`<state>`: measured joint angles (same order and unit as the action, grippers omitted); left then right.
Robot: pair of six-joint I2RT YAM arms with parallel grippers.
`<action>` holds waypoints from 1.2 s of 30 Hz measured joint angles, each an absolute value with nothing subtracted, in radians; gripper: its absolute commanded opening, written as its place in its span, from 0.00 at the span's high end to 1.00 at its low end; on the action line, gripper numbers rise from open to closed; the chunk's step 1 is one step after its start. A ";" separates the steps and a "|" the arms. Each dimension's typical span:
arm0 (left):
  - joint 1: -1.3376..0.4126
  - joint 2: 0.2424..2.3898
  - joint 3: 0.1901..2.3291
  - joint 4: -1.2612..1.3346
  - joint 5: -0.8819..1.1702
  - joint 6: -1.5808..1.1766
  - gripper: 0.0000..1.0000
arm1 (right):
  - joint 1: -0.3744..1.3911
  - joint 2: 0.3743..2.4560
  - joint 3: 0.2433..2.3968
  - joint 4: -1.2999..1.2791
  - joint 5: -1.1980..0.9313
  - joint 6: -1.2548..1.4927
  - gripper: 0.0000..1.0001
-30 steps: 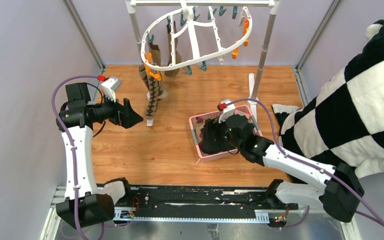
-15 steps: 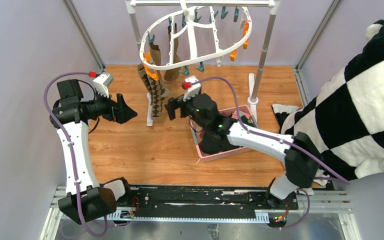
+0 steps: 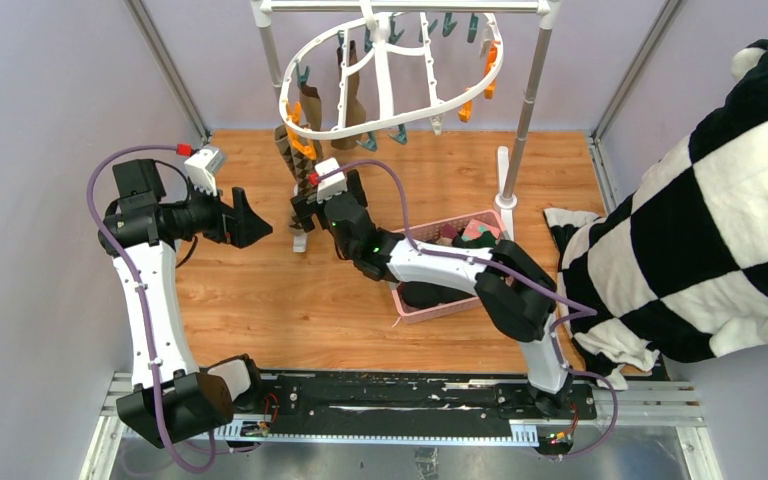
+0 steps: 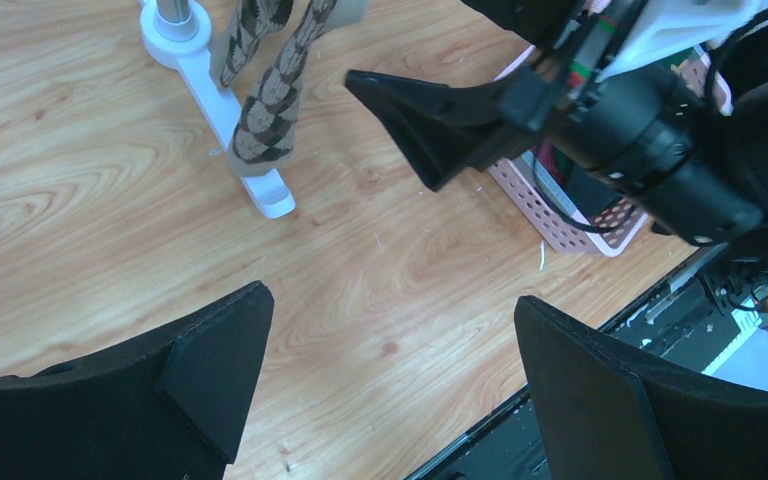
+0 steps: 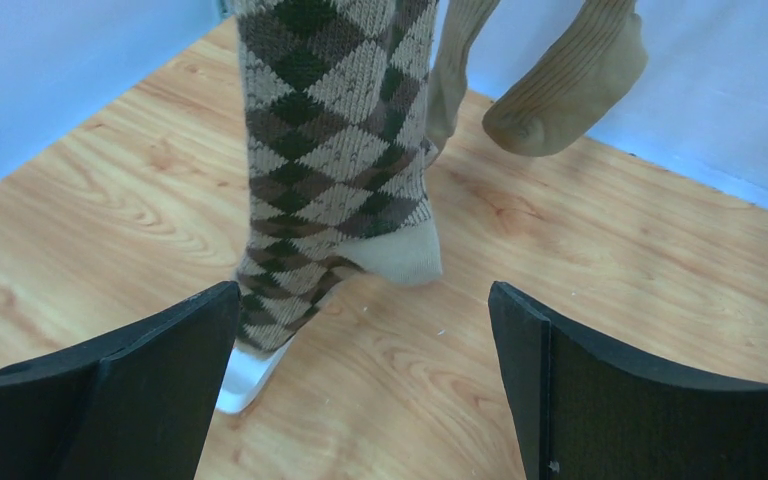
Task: Remove the socks clipped to the hanger
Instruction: Remove the sock from the hanger.
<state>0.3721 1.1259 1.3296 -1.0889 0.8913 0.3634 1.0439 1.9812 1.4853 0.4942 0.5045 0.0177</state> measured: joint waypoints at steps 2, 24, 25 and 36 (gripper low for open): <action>0.372 1.126 1.330 -1.093 0.889 0.363 0.00 | 1.045 2.028 1.516 0.535 0.538 -0.009 0.02; 0.373 1.110 1.362 -1.140 0.871 0.409 0.01 | 1.048 2.056 1.536 0.649 0.556 -0.076 1.00; 0.373 1.106 1.362 -1.140 0.875 0.410 0.01 | 1.048 2.019 1.502 0.648 0.532 -0.066 1.00; 0.317 1.048 1.362 -1.148 0.954 0.385 0.06 | 1.054 1.556 1.200 0.595 0.228 0.188 1.00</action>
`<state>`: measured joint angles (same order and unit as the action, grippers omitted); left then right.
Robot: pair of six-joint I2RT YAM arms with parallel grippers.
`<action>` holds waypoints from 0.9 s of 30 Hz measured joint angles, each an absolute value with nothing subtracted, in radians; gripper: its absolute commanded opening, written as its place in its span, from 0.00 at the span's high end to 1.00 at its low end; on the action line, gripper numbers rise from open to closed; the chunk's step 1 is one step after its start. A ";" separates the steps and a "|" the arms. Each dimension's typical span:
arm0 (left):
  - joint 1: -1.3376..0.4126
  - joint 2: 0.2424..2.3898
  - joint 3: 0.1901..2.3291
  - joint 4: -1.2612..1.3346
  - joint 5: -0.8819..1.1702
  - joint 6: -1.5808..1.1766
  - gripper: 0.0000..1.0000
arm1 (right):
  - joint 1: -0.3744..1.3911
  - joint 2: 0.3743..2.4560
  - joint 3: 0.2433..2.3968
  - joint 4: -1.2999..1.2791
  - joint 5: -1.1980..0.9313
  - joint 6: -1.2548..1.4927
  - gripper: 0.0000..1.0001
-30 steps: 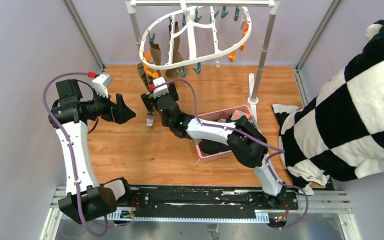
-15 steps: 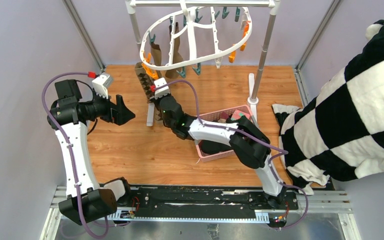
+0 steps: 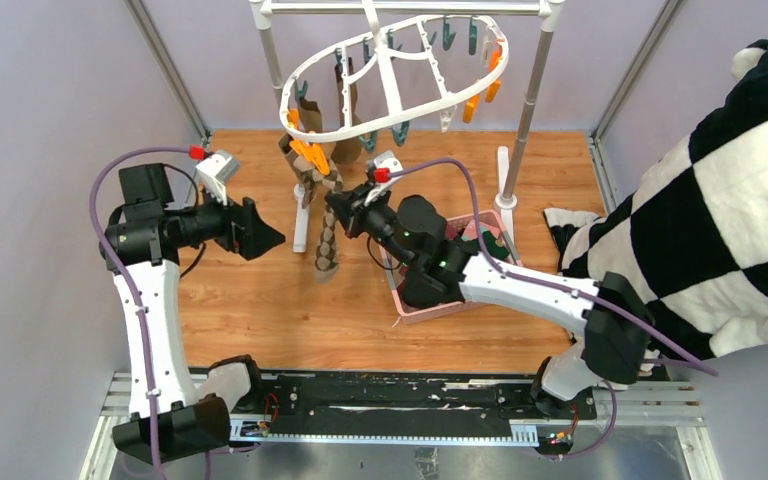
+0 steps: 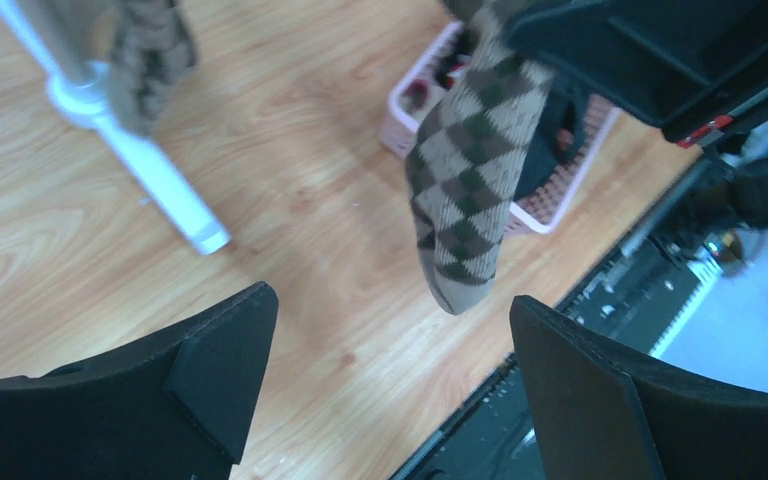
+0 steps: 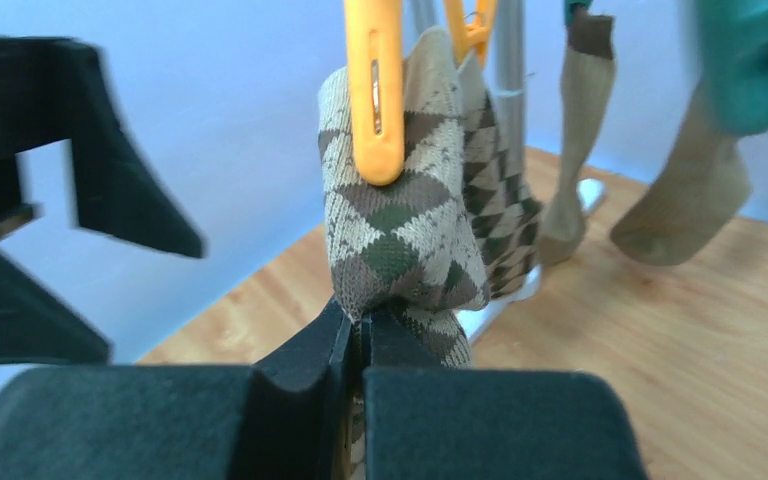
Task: Remove the socks clipped to the hanger
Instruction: Remove the sock from the hanger.
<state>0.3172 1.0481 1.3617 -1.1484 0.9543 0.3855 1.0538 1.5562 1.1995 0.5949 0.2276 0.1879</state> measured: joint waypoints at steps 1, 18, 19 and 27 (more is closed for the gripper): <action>0.286 1.044 1.362 -1.149 0.960 0.381 0.06 | 1.054 1.526 1.174 0.593 0.194 0.212 1.00; 0.052 1.033 1.394 -1.154 1.067 0.297 0.06 | 1.050 1.416 0.965 0.809 -0.360 0.673 1.00; 0.049 1.033 1.396 -1.154 1.077 0.295 0.06 | 1.049 1.415 0.965 0.824 -0.370 0.688 1.00; 0.039 1.042 1.383 -1.154 1.200 0.291 0.10 | 1.023 1.417 0.949 0.942 -0.439 0.831 1.00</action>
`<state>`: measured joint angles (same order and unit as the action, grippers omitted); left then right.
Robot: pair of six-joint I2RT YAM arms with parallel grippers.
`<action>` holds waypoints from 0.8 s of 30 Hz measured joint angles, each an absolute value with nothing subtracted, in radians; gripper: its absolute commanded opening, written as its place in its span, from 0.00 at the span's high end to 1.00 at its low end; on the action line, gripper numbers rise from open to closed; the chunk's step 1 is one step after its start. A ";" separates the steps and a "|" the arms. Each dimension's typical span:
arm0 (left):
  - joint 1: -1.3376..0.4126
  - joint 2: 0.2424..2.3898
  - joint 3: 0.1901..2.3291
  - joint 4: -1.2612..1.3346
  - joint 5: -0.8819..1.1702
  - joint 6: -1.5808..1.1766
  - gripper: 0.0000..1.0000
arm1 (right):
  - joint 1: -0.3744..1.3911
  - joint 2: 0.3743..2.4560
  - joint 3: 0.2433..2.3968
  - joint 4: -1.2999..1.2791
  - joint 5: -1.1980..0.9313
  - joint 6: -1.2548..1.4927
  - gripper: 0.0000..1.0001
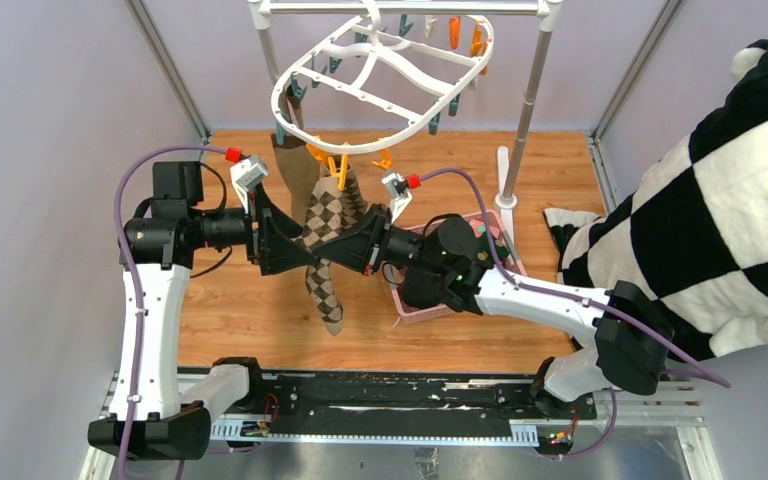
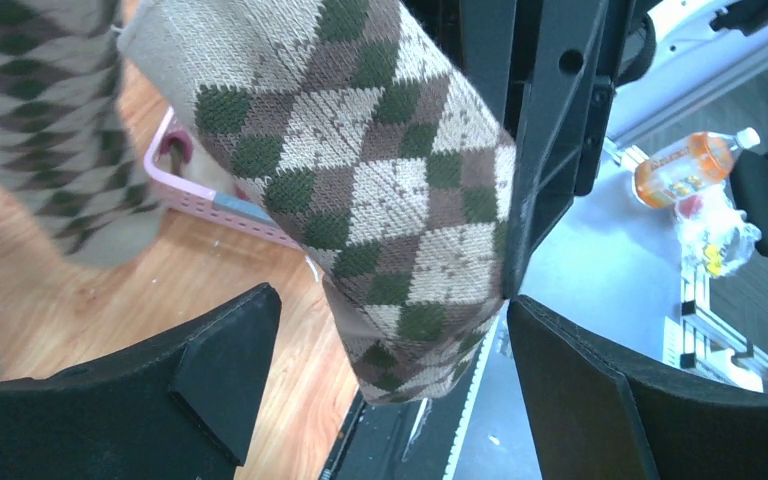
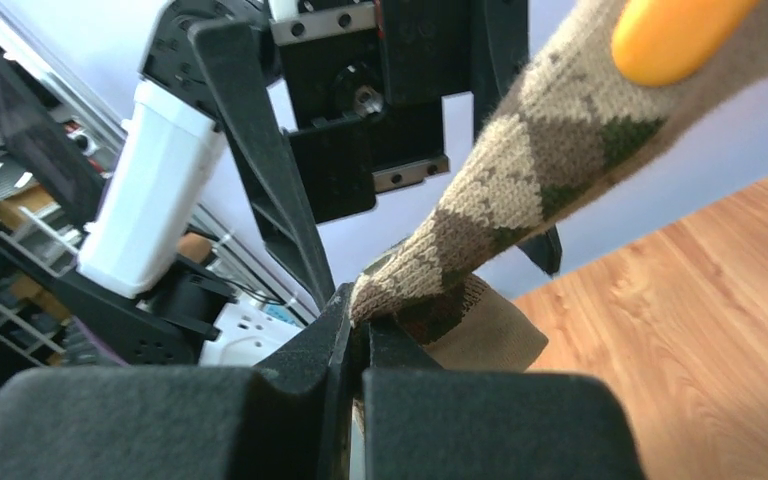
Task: Remove the socks clipped to the hanger
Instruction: Remove the sock from the hanger.
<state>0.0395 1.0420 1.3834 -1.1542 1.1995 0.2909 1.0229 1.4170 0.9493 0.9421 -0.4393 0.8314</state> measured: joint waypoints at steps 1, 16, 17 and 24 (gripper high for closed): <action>0.036 1.042 1.378 -1.154 1.218 0.293 0.10 | 1.019 1.419 0.949 0.960 -0.447 0.852 1.00; -0.096 1.048 1.277 -1.163 1.265 0.346 0.74 | 1.000 1.503 0.952 1.121 -0.520 1.048 0.87; -0.096 1.051 1.278 -1.167 1.264 0.340 0.80 | 1.000 1.503 0.952 1.114 -0.520 1.048 0.80; -0.099 1.044 1.269 -1.165 1.214 0.353 0.91 | 1.020 1.383 0.974 0.752 -0.316 0.884 0.29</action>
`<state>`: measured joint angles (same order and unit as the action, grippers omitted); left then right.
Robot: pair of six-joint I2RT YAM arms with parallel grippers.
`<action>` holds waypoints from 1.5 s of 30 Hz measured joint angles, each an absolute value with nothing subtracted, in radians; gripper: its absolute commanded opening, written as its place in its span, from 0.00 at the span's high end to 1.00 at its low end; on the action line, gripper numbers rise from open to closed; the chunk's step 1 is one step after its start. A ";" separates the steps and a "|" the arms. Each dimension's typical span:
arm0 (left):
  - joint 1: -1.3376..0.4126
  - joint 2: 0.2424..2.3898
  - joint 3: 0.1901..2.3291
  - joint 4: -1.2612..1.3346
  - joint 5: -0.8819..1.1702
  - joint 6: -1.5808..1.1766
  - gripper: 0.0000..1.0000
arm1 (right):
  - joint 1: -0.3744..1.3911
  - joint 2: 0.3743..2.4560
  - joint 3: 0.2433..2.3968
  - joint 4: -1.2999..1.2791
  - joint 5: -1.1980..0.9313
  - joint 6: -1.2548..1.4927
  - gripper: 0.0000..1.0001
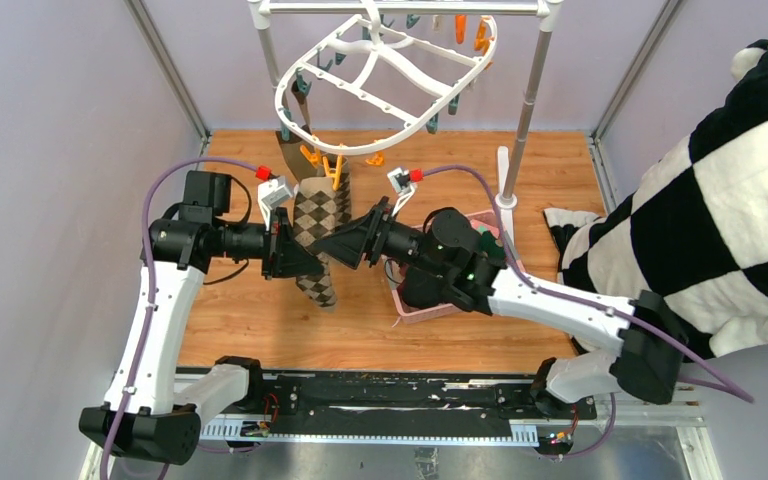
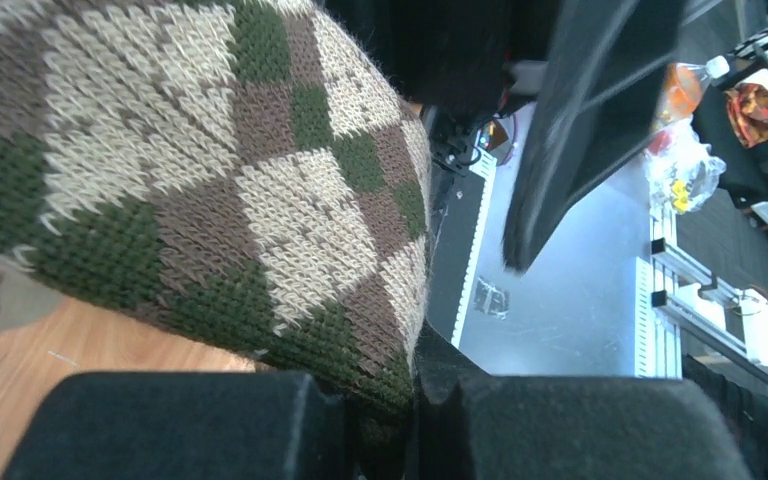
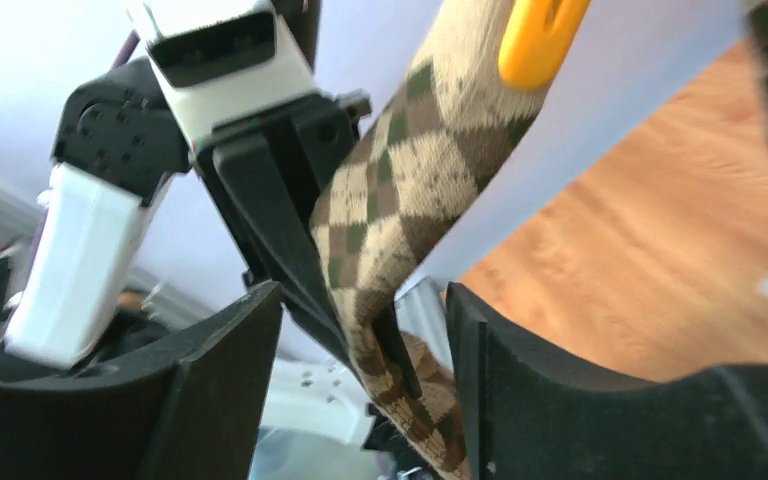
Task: Remove the socks clipped to the hanger
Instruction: Remove the sock from the hanger.
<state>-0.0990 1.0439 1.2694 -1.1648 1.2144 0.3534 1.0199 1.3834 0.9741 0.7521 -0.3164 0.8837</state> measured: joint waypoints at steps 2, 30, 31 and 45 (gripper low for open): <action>-0.099 1.034 1.261 -1.165 1.200 0.355 0.93 | 1.048 1.334 1.014 0.614 -0.196 0.805 0.25; -0.109 1.061 1.260 -1.165 1.130 0.365 0.97 | 1.230 1.647 1.599 0.299 0.774 0.102 0.38; -0.109 1.061 1.260 -1.165 1.129 0.366 0.96 | 1.229 1.655 1.612 0.296 0.782 0.097 0.41; -0.109 1.059 1.260 -1.165 1.115 0.367 0.97 | 1.189 1.695 1.736 0.189 0.767 0.161 0.89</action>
<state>-0.1093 1.0592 1.2602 -1.1648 1.1149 0.3668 1.1893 1.6947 1.7359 0.1894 0.7673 0.1608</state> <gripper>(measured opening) 0.111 0.298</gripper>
